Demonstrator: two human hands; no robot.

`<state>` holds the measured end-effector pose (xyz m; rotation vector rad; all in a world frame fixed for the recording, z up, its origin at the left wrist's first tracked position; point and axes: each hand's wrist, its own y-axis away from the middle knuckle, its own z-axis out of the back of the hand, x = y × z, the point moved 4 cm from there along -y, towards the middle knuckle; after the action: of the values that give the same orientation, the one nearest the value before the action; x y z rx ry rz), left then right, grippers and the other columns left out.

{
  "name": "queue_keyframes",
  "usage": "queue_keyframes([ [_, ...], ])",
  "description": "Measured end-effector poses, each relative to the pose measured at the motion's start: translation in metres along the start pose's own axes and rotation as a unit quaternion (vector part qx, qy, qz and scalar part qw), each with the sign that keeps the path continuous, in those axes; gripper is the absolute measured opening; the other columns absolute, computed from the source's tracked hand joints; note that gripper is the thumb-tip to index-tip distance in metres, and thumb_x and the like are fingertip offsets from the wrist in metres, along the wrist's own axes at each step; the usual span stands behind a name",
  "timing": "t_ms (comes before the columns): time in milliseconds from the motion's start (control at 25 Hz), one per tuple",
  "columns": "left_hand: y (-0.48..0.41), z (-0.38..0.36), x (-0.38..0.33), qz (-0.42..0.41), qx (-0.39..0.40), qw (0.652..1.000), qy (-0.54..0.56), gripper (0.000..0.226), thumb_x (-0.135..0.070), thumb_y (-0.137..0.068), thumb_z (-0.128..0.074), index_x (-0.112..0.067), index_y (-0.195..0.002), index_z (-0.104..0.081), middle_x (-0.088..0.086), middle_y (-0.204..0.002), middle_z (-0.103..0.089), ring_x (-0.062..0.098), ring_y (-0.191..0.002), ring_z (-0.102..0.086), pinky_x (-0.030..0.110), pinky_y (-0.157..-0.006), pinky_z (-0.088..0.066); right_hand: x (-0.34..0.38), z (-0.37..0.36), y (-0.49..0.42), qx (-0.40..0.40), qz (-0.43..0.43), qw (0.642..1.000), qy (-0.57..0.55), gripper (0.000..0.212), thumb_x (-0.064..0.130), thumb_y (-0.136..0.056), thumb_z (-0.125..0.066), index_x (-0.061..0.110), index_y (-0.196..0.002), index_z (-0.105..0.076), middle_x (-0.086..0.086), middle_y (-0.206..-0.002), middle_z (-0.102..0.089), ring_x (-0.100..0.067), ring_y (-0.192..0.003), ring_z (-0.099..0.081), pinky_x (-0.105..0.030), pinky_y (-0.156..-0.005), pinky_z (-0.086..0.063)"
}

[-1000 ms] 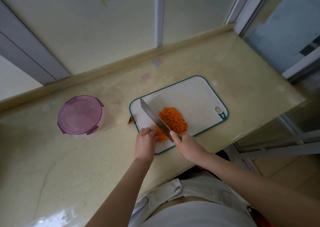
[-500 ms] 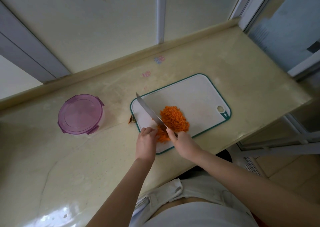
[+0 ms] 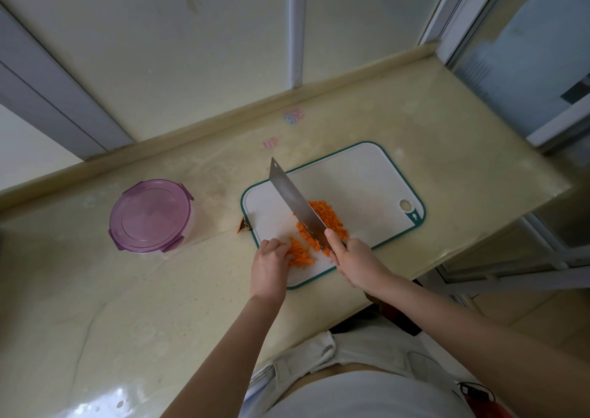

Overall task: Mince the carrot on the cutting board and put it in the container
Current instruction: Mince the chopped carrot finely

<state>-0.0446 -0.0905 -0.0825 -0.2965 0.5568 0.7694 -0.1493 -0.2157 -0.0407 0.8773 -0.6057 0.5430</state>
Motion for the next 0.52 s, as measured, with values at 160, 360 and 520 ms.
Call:
queue_keyframes([
  [160,0.000,0.002,-0.002,0.006,0.003,1.000,0.009,0.013,0.004,-0.068,-0.073,-0.005,-0.077,-0.073,0.008,-0.070,-0.063,0.028,-0.069,-0.056,0.029,-0.061,-0.048,0.001,-0.004,0.015,0.025,0.001,1.000,-0.003,0.055,0.049,-0.100,-0.029,0.010,-0.062,-0.039,0.002,-0.047,-0.030,-0.007,-0.030,-0.026,-0.015,-0.035,-0.022],
  [360,0.000,0.002,-0.002,0.020,0.011,1.000,0.012,0.008,0.004,-0.072,-0.070,-0.004,-0.073,-0.072,0.010,-0.071,-0.064,0.029,-0.072,-0.055,0.035,-0.062,-0.048,-0.006,-0.015,0.019,0.019,-0.016,1.000,0.005,0.056,0.049,-0.099,-0.033,0.014,-0.055,-0.038,0.003,-0.045,-0.036,-0.005,-0.029,-0.032,-0.017,-0.040,-0.024],
  [520,0.000,0.002,-0.002,0.019,-0.001,1.000,0.012,0.011,0.005,-0.071,-0.071,-0.004,-0.076,-0.073,0.010,-0.073,-0.066,0.029,-0.073,-0.056,0.032,-0.063,-0.047,-0.010,-0.023,0.017,0.018,-0.027,0.999,0.002,0.058,0.053,-0.097,-0.033,0.012,-0.057,-0.039,-0.001,-0.048,-0.039,-0.014,-0.041,-0.037,-0.026,-0.047,-0.031],
])
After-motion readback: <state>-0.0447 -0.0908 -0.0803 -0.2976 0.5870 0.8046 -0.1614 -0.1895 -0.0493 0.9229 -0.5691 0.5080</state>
